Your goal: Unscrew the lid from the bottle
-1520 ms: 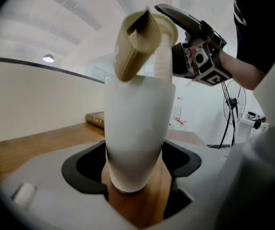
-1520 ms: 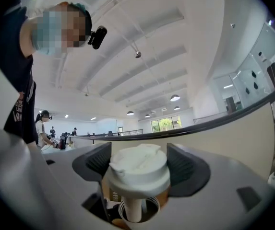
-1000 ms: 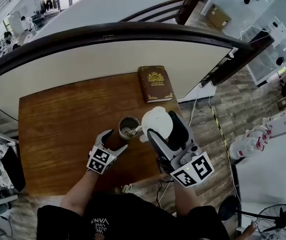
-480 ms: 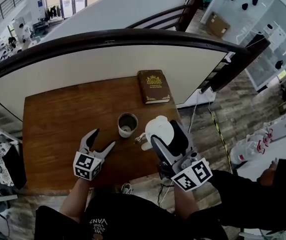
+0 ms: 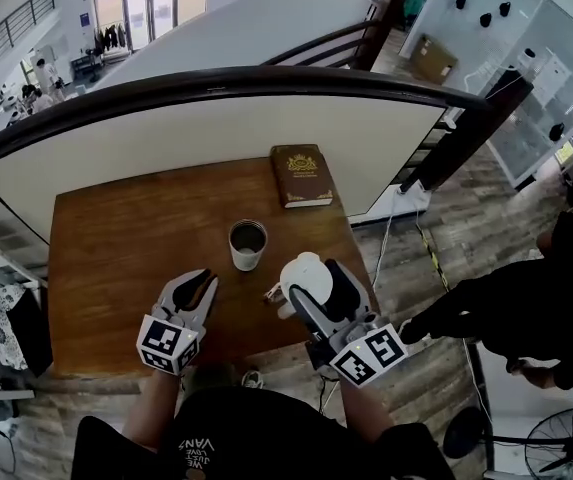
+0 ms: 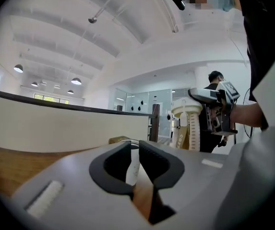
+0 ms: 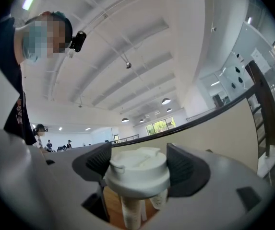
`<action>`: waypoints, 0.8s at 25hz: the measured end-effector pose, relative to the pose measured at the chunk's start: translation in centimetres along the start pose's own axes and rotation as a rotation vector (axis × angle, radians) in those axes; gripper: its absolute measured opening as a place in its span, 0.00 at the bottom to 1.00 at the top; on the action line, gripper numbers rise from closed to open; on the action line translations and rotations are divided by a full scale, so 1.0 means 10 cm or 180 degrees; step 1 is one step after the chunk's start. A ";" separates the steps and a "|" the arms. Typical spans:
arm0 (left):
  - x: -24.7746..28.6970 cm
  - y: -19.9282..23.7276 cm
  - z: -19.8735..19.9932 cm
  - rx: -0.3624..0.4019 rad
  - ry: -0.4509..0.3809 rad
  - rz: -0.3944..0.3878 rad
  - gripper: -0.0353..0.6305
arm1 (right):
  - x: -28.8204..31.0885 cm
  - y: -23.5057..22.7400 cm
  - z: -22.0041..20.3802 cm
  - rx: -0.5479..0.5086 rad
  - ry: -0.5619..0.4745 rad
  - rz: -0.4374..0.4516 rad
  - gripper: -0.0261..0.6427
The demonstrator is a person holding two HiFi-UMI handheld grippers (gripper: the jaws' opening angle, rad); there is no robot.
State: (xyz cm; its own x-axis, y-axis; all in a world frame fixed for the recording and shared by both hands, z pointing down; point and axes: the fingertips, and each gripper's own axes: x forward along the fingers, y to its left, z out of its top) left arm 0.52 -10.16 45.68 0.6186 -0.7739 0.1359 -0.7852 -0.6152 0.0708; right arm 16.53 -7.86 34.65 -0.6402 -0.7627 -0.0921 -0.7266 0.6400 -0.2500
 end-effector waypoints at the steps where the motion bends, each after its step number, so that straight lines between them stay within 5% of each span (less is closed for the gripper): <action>1: -0.01 -0.04 0.01 -0.0002 0.0005 -0.0003 0.14 | -0.03 0.00 -0.03 0.0003 0.0019 -0.0008 0.53; 20: -0.23 -0.48 -0.10 -0.0015 0.0057 -0.0062 0.07 | -0.30 0.09 -0.63 0.0118 0.0378 -0.0059 0.53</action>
State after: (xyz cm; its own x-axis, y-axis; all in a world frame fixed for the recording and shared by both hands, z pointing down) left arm 2.86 -5.24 46.01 0.6332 -0.7589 0.1522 -0.7732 -0.6294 0.0782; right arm 16.23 -4.42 40.74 -0.6533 -0.7566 0.0273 -0.7303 0.6202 -0.2862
